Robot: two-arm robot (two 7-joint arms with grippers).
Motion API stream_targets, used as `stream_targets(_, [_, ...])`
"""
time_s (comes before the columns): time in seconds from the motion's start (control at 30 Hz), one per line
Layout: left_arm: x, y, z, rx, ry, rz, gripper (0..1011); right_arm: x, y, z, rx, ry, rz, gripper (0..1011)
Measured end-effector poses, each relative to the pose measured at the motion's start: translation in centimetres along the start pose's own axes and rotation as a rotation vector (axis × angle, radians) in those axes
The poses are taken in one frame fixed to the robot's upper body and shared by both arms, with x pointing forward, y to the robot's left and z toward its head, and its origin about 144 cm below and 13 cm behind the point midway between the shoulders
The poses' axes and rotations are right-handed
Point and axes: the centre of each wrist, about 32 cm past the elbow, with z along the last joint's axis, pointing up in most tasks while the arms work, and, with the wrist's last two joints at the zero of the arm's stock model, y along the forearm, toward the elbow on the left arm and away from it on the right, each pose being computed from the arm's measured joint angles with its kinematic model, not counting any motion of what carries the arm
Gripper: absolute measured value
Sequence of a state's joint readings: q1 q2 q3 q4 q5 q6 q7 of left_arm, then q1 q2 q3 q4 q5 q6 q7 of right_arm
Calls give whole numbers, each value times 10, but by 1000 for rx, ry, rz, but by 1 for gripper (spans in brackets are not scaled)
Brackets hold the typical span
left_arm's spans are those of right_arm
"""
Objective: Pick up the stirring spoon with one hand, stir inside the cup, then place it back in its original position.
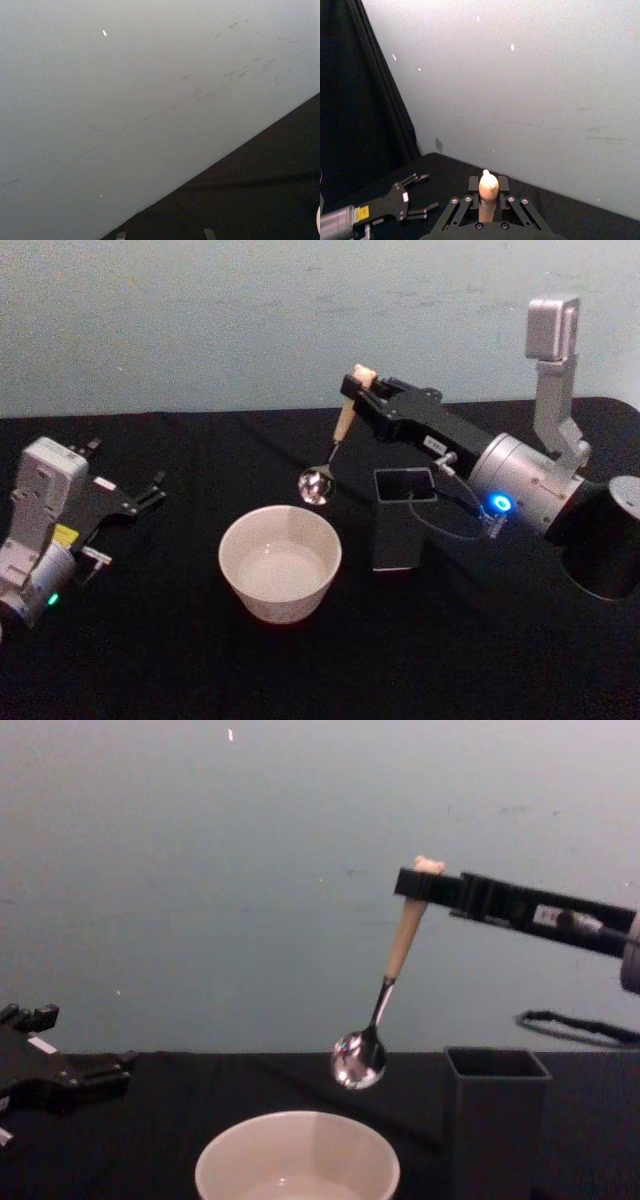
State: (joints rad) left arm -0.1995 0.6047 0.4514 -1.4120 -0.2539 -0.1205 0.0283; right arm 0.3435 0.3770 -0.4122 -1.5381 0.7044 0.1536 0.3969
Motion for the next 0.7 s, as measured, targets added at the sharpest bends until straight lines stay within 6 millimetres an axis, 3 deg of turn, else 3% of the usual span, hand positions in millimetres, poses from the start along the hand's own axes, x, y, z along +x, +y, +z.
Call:
stream_targets(0.4, [0,0,0,0,0,0,1001,3,-17,14,61,-27,-42,224])
stream_targets(0.7, [0,0,0,0,0,0,1001,8,-45,24,88,-59,-99,224])
